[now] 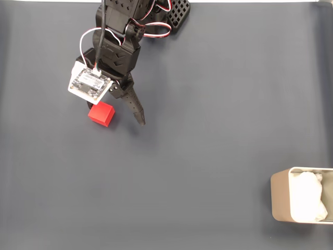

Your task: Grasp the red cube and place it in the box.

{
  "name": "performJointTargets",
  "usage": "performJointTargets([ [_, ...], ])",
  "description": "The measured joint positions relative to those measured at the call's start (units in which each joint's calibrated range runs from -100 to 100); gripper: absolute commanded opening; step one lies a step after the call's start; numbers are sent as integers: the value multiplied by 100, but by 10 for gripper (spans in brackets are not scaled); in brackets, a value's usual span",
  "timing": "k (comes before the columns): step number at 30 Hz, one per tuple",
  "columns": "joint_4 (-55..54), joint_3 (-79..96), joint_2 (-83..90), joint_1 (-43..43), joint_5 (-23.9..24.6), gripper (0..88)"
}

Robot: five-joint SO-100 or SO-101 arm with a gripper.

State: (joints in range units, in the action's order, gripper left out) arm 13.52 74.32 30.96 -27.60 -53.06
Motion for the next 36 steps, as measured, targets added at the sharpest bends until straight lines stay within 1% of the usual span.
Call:
performJointTargets([
  [15,-56,0,-17,0,0,481],
  [21,-127,0,-78,0,0,461],
  [25,-135,36,-78,0,0,417],
  [29,-143,108,-96,0,-10,340],
  [32,-143,108,-104,0,-122,288],
  [36,-143,190,-122,0,-259,257],
])
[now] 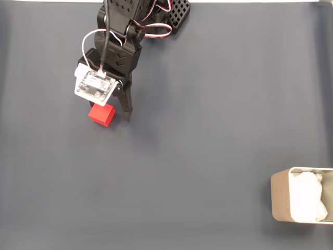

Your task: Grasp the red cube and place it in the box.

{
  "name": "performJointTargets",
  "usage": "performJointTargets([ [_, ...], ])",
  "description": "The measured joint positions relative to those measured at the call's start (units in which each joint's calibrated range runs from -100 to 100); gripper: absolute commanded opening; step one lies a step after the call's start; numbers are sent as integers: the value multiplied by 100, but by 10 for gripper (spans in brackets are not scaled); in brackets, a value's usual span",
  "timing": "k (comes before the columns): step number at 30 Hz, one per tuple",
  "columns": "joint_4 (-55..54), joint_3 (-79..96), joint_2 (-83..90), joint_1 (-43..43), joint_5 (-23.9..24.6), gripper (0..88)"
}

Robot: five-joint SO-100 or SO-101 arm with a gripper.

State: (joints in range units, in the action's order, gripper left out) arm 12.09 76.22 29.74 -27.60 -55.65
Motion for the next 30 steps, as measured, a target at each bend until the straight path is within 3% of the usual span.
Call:
performJointTargets([
  [7,0,9,0,0,-98,172],
  [30,175,-54,17,0,-137,44],
])
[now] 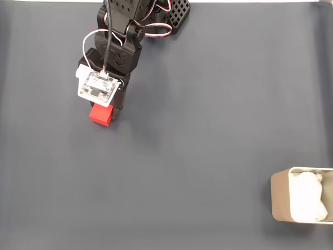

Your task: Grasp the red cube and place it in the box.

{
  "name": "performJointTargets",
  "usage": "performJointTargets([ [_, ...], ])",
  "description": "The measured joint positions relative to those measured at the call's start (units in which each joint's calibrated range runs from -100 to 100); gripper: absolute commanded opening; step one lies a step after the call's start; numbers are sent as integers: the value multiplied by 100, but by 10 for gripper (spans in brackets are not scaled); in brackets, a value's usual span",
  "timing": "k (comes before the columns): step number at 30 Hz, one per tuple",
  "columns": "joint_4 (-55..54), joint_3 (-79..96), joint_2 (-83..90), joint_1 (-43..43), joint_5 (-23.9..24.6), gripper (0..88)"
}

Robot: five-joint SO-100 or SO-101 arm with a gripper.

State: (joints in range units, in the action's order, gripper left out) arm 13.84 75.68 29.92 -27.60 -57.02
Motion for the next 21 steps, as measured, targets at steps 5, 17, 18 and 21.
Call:
performJointTargets([
  [5,851,-497,269,148,-24,15],
  [17,3516,-3327,825,1461,405,0],
  [18,3636,-3571,825,1595,440,0],
  [21,3906,-4195,825,1973,503,0],
])
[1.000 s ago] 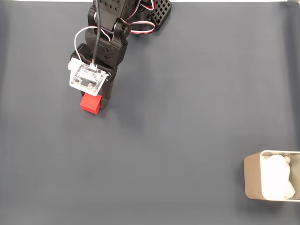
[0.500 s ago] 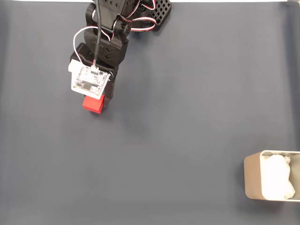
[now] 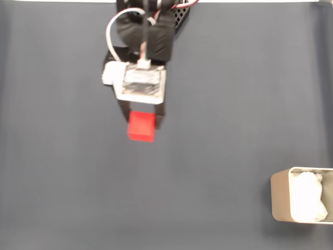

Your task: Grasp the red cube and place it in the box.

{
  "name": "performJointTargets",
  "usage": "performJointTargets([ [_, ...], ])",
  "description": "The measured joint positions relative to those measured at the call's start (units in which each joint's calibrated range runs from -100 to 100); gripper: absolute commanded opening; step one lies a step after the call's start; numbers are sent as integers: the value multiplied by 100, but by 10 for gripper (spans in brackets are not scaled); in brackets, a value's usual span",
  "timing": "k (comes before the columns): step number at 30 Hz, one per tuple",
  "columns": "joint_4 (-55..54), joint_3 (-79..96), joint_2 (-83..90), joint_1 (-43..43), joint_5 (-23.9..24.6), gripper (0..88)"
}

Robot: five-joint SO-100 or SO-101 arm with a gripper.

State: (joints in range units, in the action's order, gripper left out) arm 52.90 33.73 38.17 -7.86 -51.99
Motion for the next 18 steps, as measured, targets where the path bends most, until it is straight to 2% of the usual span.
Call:
performJointTargets([
  [18,334,-2477,-955,2092,39,0],
])
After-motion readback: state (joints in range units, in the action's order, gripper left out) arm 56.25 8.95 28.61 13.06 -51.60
